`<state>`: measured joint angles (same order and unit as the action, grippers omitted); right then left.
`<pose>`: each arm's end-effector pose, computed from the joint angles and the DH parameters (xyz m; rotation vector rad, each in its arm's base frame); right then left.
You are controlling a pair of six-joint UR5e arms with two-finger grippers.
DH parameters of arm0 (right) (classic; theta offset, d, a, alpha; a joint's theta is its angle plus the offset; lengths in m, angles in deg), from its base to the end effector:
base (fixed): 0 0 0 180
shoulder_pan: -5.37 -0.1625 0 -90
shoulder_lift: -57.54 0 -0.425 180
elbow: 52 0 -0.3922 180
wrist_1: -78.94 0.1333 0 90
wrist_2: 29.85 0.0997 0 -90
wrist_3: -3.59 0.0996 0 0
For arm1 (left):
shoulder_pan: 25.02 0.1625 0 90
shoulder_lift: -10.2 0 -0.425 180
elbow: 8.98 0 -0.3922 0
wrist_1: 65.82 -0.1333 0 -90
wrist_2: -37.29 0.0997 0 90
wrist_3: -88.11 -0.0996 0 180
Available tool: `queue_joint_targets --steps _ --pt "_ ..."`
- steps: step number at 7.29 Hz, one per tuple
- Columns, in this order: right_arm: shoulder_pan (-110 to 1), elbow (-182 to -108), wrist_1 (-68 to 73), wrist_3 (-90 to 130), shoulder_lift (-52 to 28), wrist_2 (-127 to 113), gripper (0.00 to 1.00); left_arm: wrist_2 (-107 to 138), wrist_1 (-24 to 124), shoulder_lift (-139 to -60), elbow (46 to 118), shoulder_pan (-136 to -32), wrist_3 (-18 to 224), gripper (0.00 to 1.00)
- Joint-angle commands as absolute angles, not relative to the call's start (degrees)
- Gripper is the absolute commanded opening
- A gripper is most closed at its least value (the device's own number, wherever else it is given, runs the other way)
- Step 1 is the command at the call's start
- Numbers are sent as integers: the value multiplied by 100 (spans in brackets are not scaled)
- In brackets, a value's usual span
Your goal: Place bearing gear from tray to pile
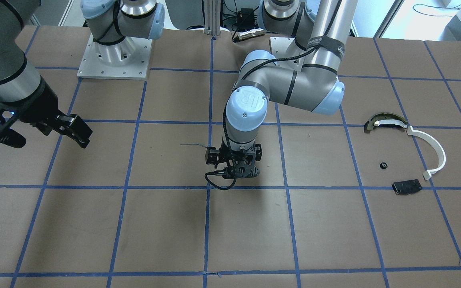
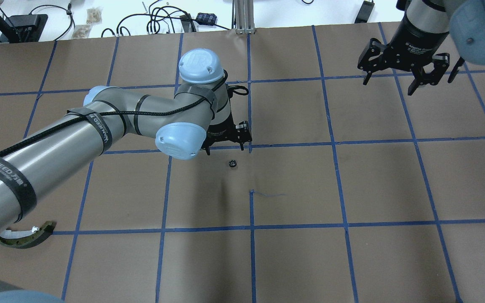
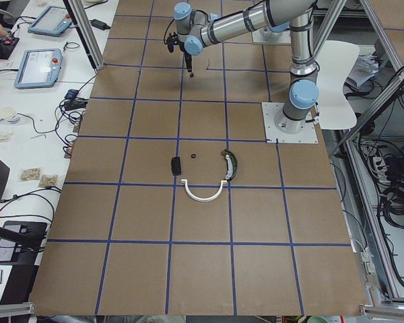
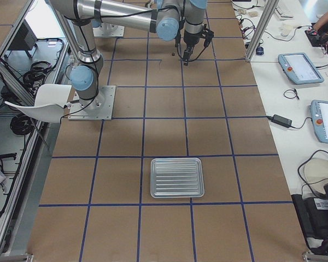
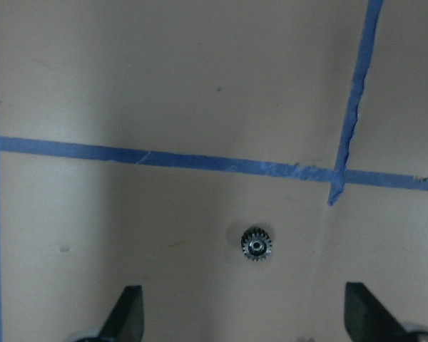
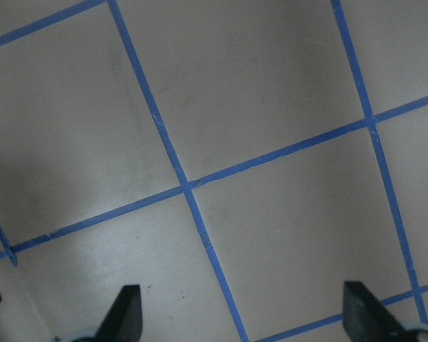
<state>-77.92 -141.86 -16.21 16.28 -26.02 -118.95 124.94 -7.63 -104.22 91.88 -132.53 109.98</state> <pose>0.0714 -0.5473 0.4402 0.5271 3.0820 0.0326 -0.3083 -0.5207 0.2176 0.1207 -3.1191 -0.1106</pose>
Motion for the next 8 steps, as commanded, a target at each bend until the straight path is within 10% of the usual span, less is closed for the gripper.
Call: queue_joint_targets --steps 1,8 --pt "-7804 -14234 -1484 1572 -2675 -11949 100 12738 -1202 -10695 9289 -13313 10920 99" --pt "-8384 -14235 -1466 1625 -2781 -12116 100 12685 -1318 -10915 9359 -13480 11008 83"
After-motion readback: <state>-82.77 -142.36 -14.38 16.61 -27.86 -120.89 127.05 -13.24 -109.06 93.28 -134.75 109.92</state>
